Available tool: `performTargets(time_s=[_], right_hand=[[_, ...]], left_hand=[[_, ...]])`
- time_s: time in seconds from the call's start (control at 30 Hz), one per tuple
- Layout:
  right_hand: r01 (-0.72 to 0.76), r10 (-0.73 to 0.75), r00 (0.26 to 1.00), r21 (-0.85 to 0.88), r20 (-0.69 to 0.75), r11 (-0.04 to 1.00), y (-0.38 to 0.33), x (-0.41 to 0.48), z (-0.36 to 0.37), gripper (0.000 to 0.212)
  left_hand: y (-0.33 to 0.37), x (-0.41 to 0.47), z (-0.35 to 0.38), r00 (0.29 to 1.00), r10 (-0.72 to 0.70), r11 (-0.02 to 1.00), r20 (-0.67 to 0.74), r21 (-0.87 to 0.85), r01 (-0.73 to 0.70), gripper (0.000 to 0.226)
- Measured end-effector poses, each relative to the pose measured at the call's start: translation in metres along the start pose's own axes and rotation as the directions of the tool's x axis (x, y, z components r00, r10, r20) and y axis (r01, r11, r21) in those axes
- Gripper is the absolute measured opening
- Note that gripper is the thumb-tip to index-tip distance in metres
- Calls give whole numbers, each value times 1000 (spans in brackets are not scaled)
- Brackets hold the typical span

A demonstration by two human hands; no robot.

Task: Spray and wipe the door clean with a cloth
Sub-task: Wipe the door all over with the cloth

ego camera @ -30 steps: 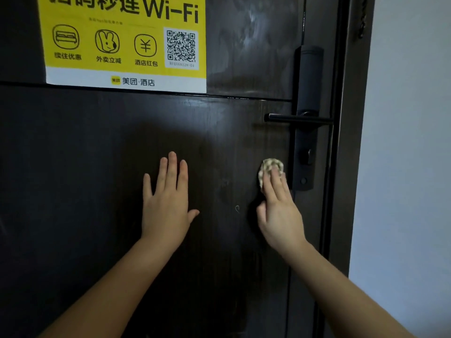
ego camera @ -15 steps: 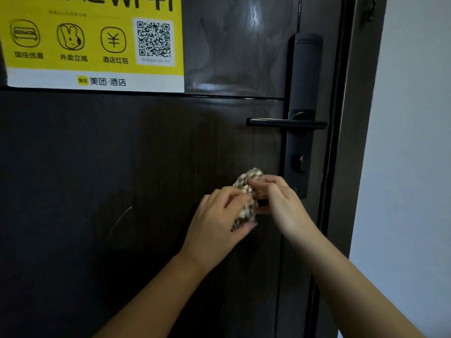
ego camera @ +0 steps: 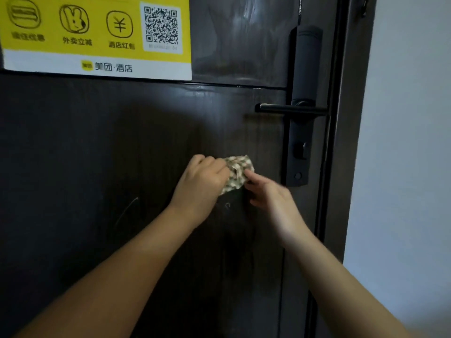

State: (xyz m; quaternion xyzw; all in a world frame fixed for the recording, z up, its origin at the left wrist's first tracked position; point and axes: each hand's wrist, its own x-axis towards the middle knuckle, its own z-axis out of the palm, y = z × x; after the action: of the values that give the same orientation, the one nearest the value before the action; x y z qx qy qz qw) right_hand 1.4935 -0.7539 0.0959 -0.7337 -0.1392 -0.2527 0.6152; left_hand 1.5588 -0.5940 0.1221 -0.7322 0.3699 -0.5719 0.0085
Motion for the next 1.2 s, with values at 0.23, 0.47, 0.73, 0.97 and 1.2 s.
performTargets(time_s=[0.23, 0.47, 0.73, 0.97, 1.2], right_hand=[[87, -85, 996, -582, 30, 808, 59, -28, -9, 63], [135, -139, 990, -523, 33, 841, 83, -32, -11, 71], [40, -72, 996, -489, -48, 871, 124, -54, 3, 73], [53, -39, 998, -490, 39, 870, 119, -55, -15, 69], [100, -54, 994, -560, 99, 822, 121, -59, -28, 73]], left_hand=[[6, 3, 3, 998, 33, 994, -53, 109, -27, 28], [11, -1, 14, 998, 45, 988, 37, 147, -50, 31], [40, -55, 37, 918, 365, 930, 155, -29, -365, 25], [48, -55, 42, 969, 205, 978, 134, -49, -200, 23], [46, -51, 37, 996, -77, 996, 51, -34, 79, 18]])
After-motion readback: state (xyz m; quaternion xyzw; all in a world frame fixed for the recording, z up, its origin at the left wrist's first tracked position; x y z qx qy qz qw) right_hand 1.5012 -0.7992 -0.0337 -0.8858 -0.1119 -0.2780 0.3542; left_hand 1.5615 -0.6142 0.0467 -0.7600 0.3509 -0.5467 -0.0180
